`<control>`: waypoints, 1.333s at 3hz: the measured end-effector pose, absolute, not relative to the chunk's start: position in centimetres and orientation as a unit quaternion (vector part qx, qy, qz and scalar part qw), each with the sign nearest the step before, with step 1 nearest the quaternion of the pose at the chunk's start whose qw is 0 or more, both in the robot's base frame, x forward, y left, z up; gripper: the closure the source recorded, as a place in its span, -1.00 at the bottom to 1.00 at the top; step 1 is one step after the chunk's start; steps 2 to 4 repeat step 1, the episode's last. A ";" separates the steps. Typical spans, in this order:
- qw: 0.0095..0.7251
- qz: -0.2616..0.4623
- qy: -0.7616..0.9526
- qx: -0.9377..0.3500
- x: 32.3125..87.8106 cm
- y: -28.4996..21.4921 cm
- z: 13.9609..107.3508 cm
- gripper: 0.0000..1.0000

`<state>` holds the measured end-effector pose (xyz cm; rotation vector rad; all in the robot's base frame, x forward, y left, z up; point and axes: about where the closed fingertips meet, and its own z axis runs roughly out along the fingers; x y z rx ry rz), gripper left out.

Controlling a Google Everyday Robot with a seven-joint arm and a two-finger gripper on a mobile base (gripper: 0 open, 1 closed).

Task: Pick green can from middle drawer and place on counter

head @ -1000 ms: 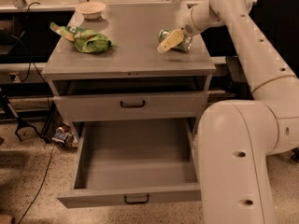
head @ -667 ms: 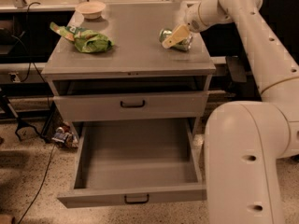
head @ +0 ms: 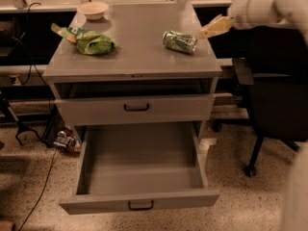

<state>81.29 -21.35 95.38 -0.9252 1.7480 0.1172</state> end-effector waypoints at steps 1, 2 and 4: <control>0.566 0.038 0.742 -0.357 77.4 -25.1 95.3 -1.00; 0.566 0.038 0.742 -0.357 77.4 -25.1 95.3 -1.00; 0.566 0.038 0.742 -0.357 77.4 -25.1 95.3 -1.00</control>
Offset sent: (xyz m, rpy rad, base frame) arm 0.0000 0.0000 0.0000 0.0000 0.0000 0.0000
